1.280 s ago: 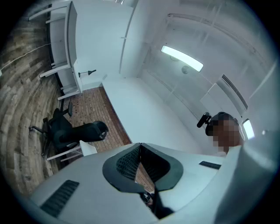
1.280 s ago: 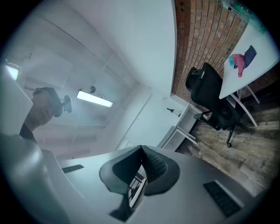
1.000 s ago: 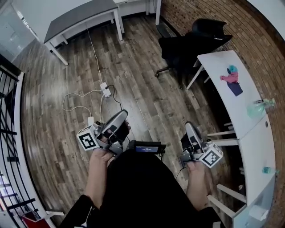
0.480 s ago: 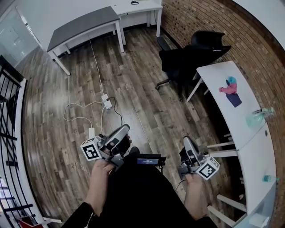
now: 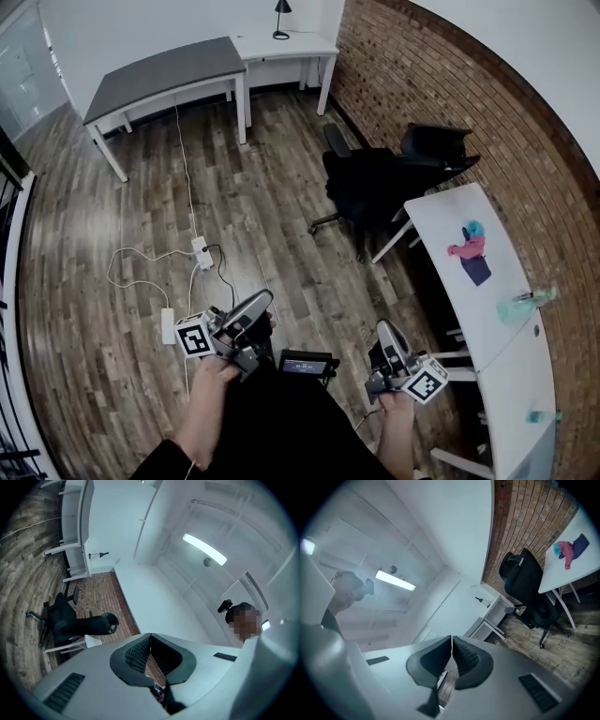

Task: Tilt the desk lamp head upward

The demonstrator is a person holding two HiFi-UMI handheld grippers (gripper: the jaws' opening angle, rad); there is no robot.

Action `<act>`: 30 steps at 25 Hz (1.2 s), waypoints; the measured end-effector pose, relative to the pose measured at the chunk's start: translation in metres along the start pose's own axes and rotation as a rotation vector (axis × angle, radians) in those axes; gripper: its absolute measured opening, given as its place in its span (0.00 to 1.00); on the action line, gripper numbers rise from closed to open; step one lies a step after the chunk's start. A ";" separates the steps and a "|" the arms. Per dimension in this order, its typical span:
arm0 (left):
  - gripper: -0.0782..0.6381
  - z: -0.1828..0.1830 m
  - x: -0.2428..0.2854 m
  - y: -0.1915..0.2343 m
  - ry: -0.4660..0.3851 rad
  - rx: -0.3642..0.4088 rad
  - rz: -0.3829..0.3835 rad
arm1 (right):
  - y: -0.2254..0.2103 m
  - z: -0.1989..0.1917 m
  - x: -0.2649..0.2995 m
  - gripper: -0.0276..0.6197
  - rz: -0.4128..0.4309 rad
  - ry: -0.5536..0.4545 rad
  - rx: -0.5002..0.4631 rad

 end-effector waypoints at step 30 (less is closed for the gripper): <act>0.12 0.295 0.076 0.108 -0.072 0.108 0.194 | -0.109 0.011 0.399 0.06 0.243 0.141 0.205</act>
Point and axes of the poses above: the fingertips, and each gripper's own axes: x forward along the fingers, y to its left, z out of its top, the point moved 1 cm from there along -x, backward along the fingers, and after that the axes turned 15 degrees about -x, right-handed, at the moved point
